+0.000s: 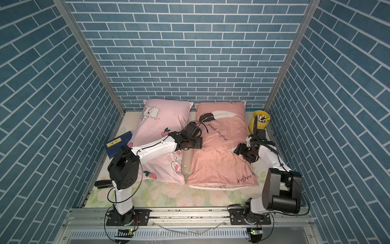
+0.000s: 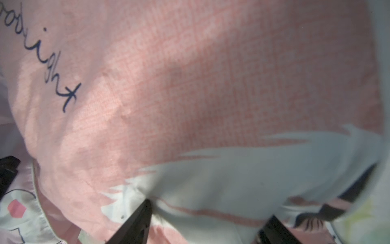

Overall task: Zip up pillowcases
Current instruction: Move the pillowcase to the center of the board.

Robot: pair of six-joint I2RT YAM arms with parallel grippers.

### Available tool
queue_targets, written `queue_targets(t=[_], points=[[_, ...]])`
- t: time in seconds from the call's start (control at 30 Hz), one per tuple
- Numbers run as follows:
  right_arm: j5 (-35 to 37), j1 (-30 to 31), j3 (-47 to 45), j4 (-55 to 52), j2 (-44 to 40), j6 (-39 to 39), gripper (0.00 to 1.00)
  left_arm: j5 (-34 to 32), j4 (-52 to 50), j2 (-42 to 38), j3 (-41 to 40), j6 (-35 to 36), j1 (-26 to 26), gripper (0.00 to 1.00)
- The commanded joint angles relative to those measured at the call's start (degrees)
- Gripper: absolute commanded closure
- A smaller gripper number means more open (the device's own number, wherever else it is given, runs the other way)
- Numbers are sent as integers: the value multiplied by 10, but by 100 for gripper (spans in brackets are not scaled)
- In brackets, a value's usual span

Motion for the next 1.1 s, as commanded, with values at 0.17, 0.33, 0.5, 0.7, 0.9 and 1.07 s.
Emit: queue_targets(t=[0.17, 0.33, 0.5, 0.7, 0.9, 1.07], points=[[-89, 89, 18, 17, 23, -3, 27, 22, 1, 0, 42, -13, -37, 31], [-100, 117, 18, 1, 3, 0, 25, 51, 32, 54, 58, -39, -43, 32], [-57, 108, -5, -52, -50, 0, 20, 54, -4, 130, 107, -23, -46, 32], [-38, 26, -62, -79, -120, 22, 17, 51, 1, 178, 112, -23, -32, 32], [-21, -9, -102, -76, -127, 29, 17, 45, -6, 213, 131, -18, -11, 32], [-45, -9, -125, -54, -111, 23, 15, 20, -38, 237, 168, 8, -4, 32]])
